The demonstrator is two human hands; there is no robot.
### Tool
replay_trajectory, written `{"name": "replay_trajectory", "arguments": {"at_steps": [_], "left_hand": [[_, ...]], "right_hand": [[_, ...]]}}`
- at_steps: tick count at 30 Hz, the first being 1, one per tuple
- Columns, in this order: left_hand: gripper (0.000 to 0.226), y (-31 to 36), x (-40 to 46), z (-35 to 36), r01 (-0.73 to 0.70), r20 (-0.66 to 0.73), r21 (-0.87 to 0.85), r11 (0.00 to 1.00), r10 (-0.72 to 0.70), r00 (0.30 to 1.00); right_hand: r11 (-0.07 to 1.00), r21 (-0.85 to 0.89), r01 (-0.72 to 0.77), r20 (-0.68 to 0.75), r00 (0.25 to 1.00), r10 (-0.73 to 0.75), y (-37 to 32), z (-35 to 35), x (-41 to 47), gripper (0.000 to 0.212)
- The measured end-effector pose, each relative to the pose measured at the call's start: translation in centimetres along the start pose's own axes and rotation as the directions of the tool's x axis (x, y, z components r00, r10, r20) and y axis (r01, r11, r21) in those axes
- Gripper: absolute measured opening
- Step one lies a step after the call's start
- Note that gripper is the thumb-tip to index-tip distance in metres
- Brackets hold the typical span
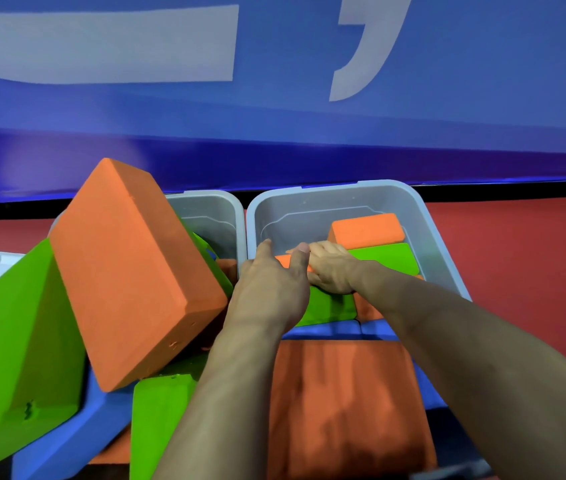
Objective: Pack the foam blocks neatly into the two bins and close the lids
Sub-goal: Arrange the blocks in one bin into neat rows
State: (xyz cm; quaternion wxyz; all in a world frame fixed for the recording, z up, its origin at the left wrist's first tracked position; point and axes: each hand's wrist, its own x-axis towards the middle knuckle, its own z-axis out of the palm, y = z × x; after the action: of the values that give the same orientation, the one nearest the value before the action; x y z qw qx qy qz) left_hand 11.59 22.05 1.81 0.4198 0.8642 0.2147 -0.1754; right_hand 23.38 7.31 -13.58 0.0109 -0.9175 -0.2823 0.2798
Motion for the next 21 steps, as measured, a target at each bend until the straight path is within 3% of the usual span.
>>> {"name": "replay_trajectory", "arguments": {"at_steps": [4,7,13,17,21], "left_hand": [[0.071,0.0,0.0,-0.2,-0.002,-0.010,0.007,1.000,0.002,1.000],[0.070,0.2,-0.1,-0.4,-0.022,-0.016,0.010,1.000,0.023,1.000],[0.069,0.7,-0.7,-1.1,-0.043,0.021,0.014,0.999,0.043,0.999],[0.068,1.0,-1.8,-1.7,-0.059,0.029,0.030,0.998,0.058,0.998],[0.068,0.4,-2.6,-1.4,-0.043,0.085,0.098,0.994,0.035,0.996]], "right_hand": [[1.000,0.008,0.003,-0.004,1.000,-0.003,0.1,-0.2,0.0,0.067],[0.999,0.038,-0.012,-0.019,1.000,0.013,0.0,0.0,-0.5,0.086],[0.922,0.375,-0.091,-0.152,0.976,0.158,-1.2,-1.1,-7.1,0.071],[0.811,0.573,-0.117,-0.088,0.975,0.203,-2.8,-3.5,-15.1,0.072],[0.805,0.569,-0.169,-0.018,0.976,0.218,-5.5,-4.9,-21.3,0.074]]}}
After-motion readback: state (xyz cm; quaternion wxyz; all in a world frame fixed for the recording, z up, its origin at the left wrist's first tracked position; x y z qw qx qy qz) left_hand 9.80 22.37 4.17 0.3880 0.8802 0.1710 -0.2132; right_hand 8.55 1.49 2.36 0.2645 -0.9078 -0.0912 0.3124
